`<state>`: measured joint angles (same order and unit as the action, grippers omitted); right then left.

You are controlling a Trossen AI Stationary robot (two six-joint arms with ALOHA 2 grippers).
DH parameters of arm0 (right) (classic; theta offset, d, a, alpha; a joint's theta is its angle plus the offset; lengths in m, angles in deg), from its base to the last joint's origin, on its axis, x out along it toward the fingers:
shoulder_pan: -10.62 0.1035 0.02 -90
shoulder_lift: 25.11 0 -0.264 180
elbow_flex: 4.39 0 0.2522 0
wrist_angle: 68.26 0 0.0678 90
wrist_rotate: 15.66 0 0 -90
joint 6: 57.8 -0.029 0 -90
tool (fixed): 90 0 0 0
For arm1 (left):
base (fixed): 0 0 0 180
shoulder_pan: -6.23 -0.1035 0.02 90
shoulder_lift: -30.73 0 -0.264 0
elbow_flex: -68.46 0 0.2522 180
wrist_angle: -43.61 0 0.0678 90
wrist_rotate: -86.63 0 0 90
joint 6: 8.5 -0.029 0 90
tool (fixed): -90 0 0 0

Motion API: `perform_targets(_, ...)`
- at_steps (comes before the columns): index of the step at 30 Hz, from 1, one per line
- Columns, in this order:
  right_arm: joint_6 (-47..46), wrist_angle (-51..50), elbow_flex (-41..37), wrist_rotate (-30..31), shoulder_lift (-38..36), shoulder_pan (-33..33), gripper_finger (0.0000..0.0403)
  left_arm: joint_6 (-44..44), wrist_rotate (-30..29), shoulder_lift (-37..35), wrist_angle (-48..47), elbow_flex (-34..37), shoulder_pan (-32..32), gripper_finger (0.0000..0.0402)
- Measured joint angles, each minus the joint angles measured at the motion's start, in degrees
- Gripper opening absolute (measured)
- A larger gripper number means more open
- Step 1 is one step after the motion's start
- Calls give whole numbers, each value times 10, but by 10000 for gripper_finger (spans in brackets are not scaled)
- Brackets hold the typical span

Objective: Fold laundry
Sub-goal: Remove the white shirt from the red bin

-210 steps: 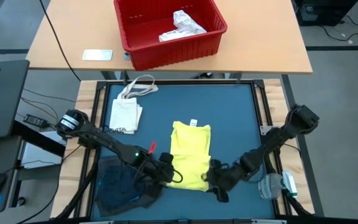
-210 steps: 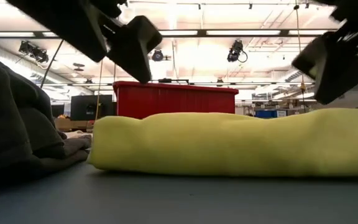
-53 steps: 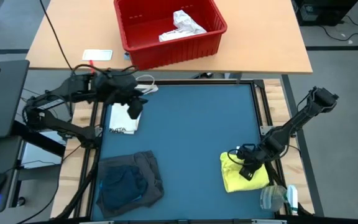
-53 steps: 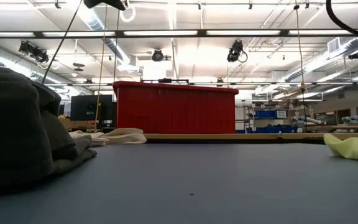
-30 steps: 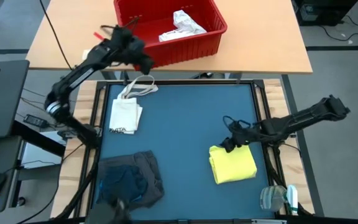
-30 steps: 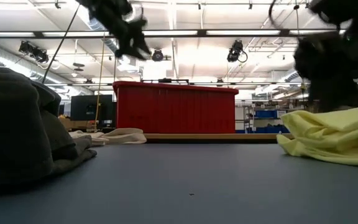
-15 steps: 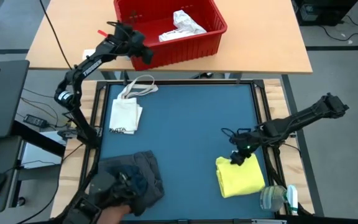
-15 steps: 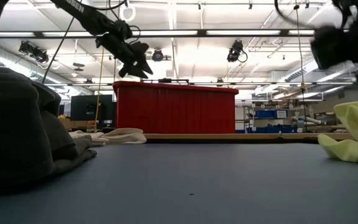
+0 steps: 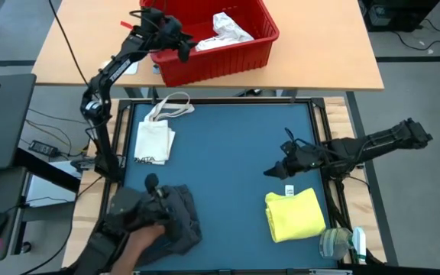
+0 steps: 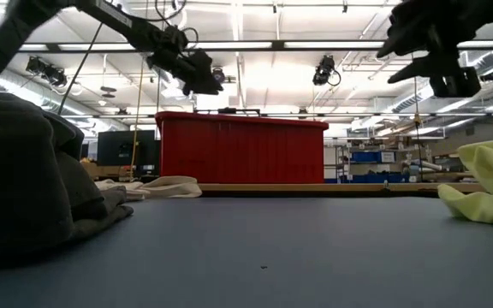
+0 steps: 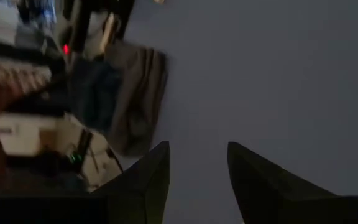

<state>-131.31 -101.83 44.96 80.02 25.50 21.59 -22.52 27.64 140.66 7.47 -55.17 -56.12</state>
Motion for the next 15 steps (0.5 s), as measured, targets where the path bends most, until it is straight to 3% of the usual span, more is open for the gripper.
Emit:
perform_targets(7,-99,5,0,9,11,-18,168,-6,-43,67,10,-49,-26,189)
perform_targets(15,-69,-8,0,1,54,-40,168,28,-16,137,-63,-54,-35,189)
